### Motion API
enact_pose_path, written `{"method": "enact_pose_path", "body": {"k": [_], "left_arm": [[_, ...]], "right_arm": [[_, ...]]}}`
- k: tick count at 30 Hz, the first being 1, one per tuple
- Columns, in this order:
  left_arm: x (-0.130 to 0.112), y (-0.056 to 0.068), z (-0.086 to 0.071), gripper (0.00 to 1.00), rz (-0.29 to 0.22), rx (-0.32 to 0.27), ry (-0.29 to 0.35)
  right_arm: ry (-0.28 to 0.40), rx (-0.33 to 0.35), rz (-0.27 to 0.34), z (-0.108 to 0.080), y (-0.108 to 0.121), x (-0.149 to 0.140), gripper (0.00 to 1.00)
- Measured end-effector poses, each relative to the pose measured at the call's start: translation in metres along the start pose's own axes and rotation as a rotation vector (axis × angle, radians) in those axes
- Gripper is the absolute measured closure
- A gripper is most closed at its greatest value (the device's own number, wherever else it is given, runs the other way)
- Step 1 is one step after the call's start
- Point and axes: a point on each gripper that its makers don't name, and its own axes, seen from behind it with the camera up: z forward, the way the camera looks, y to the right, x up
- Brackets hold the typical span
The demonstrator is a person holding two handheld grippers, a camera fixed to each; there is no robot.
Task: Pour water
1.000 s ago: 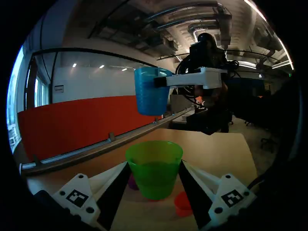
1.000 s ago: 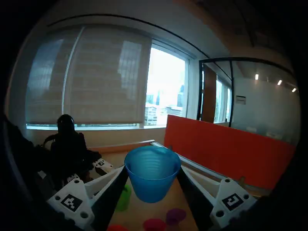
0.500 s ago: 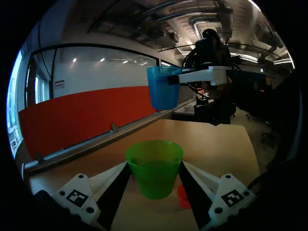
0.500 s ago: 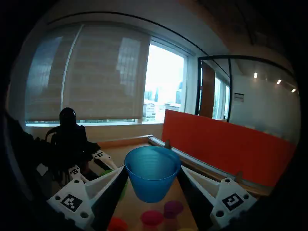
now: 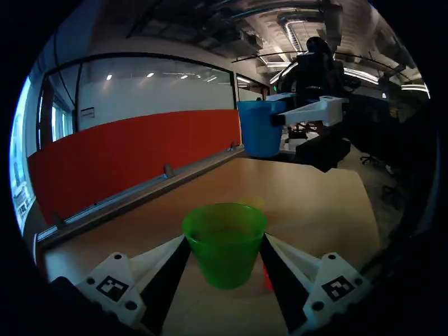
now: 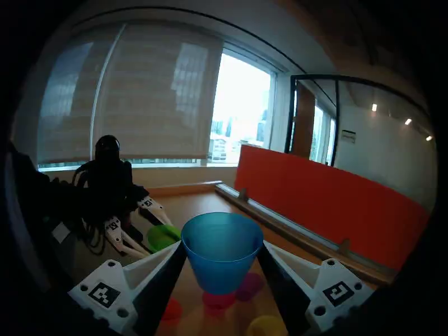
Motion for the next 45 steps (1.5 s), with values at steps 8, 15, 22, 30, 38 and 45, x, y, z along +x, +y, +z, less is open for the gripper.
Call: {"method": "enact_pose_path", "body": {"k": [8, 15, 22, 30, 38, 45], "left_arm": [[-0.016, 0.003, 0.001, 0.17, -0.002, -0.008, -0.045], [-0.033, 0.006, 0.004, 0.17, 0.005, -0.014, -0.093], [-0.048, 0.009, 0.006, 0.17, 0.009, -0.020, -0.131], [-0.063, 0.013, 0.007, 0.17, 0.005, -0.030, -0.165], [-0.076, 0.019, 0.008, 0.17, 0.001, -0.046, -0.198], [-0.087, 0.021, 0.008, 0.17, -0.009, -0.058, -0.229]], "right_arm": [[-0.032, 0.003, 0.006, -0.005, 0.001, -0.024, 0.10], [-0.060, 0.004, 0.002, -0.008, 0.003, -0.044, 0.10], [-0.081, 0.011, -0.004, -0.010, 0.003, -0.057, 0.10], [-0.097, 0.020, 0.000, -0.011, 0.000, -0.072, 0.10], [-0.116, 0.027, 0.014, -0.014, -0.001, -0.088, 0.10], [-0.136, 0.030, 0.033, -0.014, -0.002, -0.104, 0.10]]}}
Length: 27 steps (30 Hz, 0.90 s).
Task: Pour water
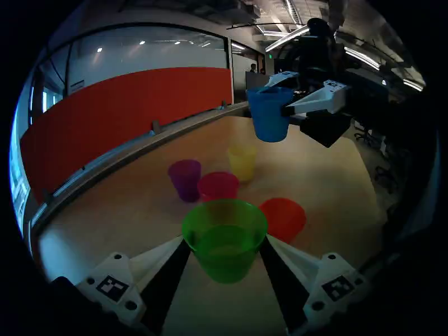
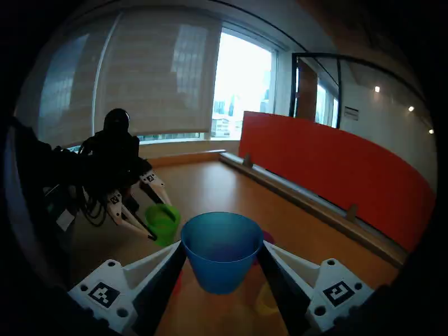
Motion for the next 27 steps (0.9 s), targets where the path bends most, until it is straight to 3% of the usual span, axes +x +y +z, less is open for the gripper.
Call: {"method": "enact_pose_path", "body": {"k": [27], "left_arm": [[-0.033, 0.004, 0.016, 0.17, 0.055, -0.043, -0.156]], "right_arm": [[-0.084, 0.046, 0.036, 0.016, -0.010, -0.055, 0.10]]}}
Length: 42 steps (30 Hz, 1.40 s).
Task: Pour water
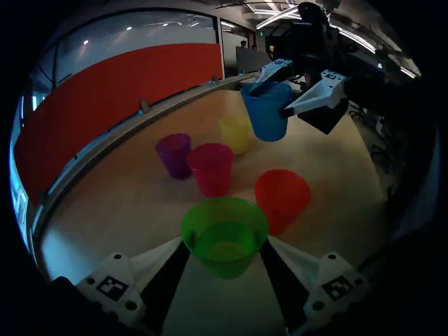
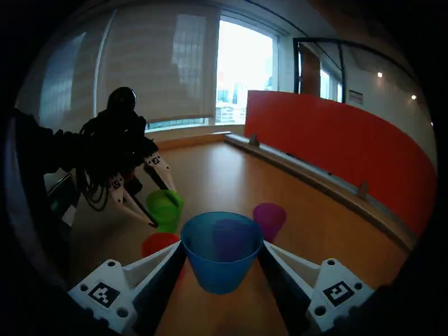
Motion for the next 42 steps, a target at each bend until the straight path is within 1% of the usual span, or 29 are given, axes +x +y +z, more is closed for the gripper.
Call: {"method": "enact_pose_path", "body": {"k": [6, 9, 25, 42], "left_arm": [[-0.003, 0.002, 0.005, 0.17, 0.012, -0.012, -0.021], [-0.004, 0.004, 0.008, 0.17, 0.011, -0.019, -0.029], [-0.010, 0.004, 0.013, 0.17, 0.009, -0.034, -0.055], [-0.017, 0.004, 0.018, 0.17, -0.004, -0.043, -0.064]], "right_arm": [[-0.034, 0.005, -0.002, 0.004, 0.000, -0.013, 0.10], [-0.042, 0.008, -0.006, 0.006, -0.001, -0.017, 0.09], [-0.079, 0.019, 0.008, 0.012, -0.001, -0.040, 0.09], [-0.092, 0.030, 0.010, 0.016, 0.000, -0.053, 0.09]]}}
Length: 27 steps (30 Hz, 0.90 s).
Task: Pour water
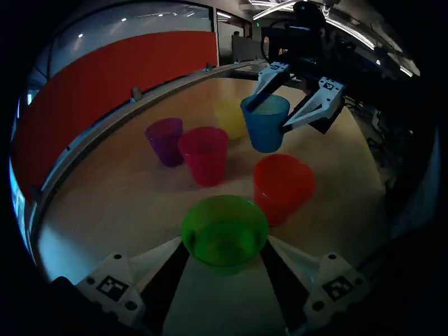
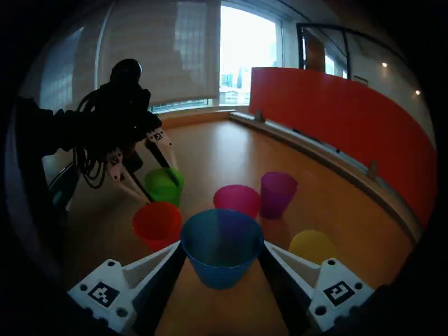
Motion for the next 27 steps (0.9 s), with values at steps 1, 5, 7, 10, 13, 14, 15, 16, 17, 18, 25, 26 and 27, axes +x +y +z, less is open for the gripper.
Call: {"method": "enact_pose_path", "body": {"k": [1, 5, 7, 10, 13, 14, 15, 16, 17, 18, 25, 26, 27], "left_arm": [[-0.0004, 0.0002, -0.0002, 0.17, 0.000, 0.000, 0.001], [-0.0019, 0.0005, -0.0009, 0.17, -0.004, -0.002, 0.004], [-0.0030, 0.0004, -0.0013, 0.17, -0.006, -0.003, 0.004], [-0.0047, 0.0004, -0.0019, 0.17, -0.006, -0.004, 0.003], [-0.0068, 0.0008, -0.0027, 0.17, -0.007, -0.007, 0.001], [-0.0076, 0.0010, -0.0029, 0.17, -0.007, -0.009, -0.001], [-0.0085, 0.0012, -0.0032, 0.17, -0.007, -0.011, -0.002], [-0.0089, 0.0016, -0.0031, 0.17, -0.007, -0.012, -0.003], [-0.0093, 0.0020, -0.0030, 0.17, -0.007, -0.014, -0.004], [-0.0096, 0.0024, -0.0029, 0.17, -0.008, -0.016, -0.005], [-0.0098, 0.0023, -0.0021, 0.17, -0.011, -0.026, -0.006], [-0.0098, 0.0022, -0.0021, 0.17, -0.011, -0.027, -0.008], [-0.0098, 0.0021, -0.0022, 0.17, -0.012, -0.028, -0.009]], "right_arm": [[0.000, 0.000, 0.001, 0.0000, 0.0000, -0.0003, 0.09], [-0.001, 0.000, 0.001, 0.0001, 0.0003, -0.0019, 0.09], [-0.003, 0.000, 0.000, 0.0006, 0.0005, -0.0031, 0.09], [-0.006, 0.000, -0.002, 0.0017, 0.0006, -0.0051, 0.09], [-0.011, 0.000, -0.004, 0.0032, 0.0004, -0.0070, 0.09], [-0.012, 0.000, -0.004, 0.0037, 0.0002, -0.0075, 0.09], [-0.013, 0.000, -0.005, 0.0042, 0.0000, -0.0079, 0.09], [-0.014, 0.000, -0.006, 0.0043, 0.0000, -0.0079, 0.09], [-0.014, 0.000, -0.007, 0.0044, 0.0000, -0.0080, 0.09], [-0.015, -0.001, -0.007, 0.0045, 0.0000, -0.0080, 0.09], [-0.016, -0.003, -0.010, 0.0039, 0.0011, -0.0084, 0.09], [-0.017, -0.004, -0.010, 0.0040, 0.0011, -0.0088, 0.09], [-0.018, -0.004, -0.011, 0.0041, 0.0012, -0.0092, 0.09]]}}
